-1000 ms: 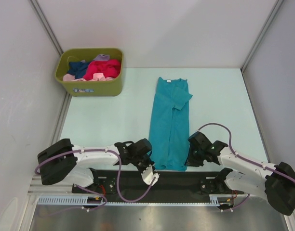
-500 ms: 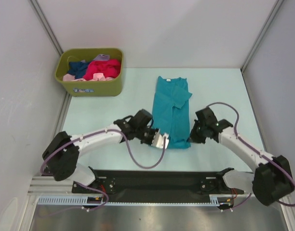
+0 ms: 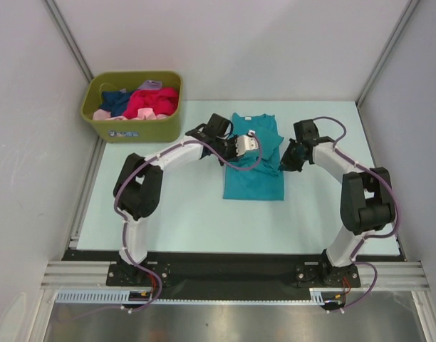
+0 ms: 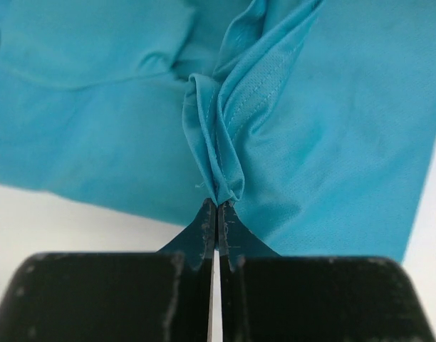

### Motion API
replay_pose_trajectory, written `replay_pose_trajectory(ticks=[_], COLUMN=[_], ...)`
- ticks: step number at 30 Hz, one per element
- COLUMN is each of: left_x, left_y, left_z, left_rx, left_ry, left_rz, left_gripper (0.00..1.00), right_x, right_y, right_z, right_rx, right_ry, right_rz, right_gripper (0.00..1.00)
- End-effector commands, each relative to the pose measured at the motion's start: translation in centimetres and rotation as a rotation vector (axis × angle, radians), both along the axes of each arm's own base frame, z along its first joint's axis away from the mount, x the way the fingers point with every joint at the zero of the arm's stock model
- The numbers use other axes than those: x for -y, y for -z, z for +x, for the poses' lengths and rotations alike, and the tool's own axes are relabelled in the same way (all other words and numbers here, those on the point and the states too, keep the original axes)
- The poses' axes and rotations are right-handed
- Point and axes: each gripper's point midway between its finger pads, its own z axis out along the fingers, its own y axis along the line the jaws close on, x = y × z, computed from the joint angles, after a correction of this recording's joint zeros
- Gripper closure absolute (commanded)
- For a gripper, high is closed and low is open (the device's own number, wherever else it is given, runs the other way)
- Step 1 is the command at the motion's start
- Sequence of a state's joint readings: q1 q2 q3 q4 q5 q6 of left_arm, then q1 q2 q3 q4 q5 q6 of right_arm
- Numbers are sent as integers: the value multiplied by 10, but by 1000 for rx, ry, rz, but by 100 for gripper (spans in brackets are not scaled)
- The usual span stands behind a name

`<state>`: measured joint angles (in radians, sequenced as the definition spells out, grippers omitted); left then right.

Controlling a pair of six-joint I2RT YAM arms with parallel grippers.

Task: Fold and stack the t-shirts
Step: Fold the tshirt

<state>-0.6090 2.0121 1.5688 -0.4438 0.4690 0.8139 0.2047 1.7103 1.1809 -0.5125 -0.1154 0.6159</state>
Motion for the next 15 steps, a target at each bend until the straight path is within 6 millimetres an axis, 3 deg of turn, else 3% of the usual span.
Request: replay_pose_trajectory(ticks=[1,3,9,10,13,15], left_x=[6,4,3,2,-4,-12], left_y=[-14,-5,13,14,16,7], left_z=[22,26,38,42,61,81], left_rx=[23,9,6,7,32,75], left_ry=[-68,-84,-118,-141,-231,-307], left_rz=[-30,-11,19,19,29,12], left_gripper=[100,100,99,97,62,47], right_x=[4,5,2,5,23,46], right_y=[-13,-14,10,11,9,-10], right_z=[36,48,61,63,75,89], right_rx=[81,94,53,53,49,96], right_ry=[19,28,28,40,103,165], right_rz=[14,13,29,25,-5,-47], right_gripper=[100,100,100,89,61,57])
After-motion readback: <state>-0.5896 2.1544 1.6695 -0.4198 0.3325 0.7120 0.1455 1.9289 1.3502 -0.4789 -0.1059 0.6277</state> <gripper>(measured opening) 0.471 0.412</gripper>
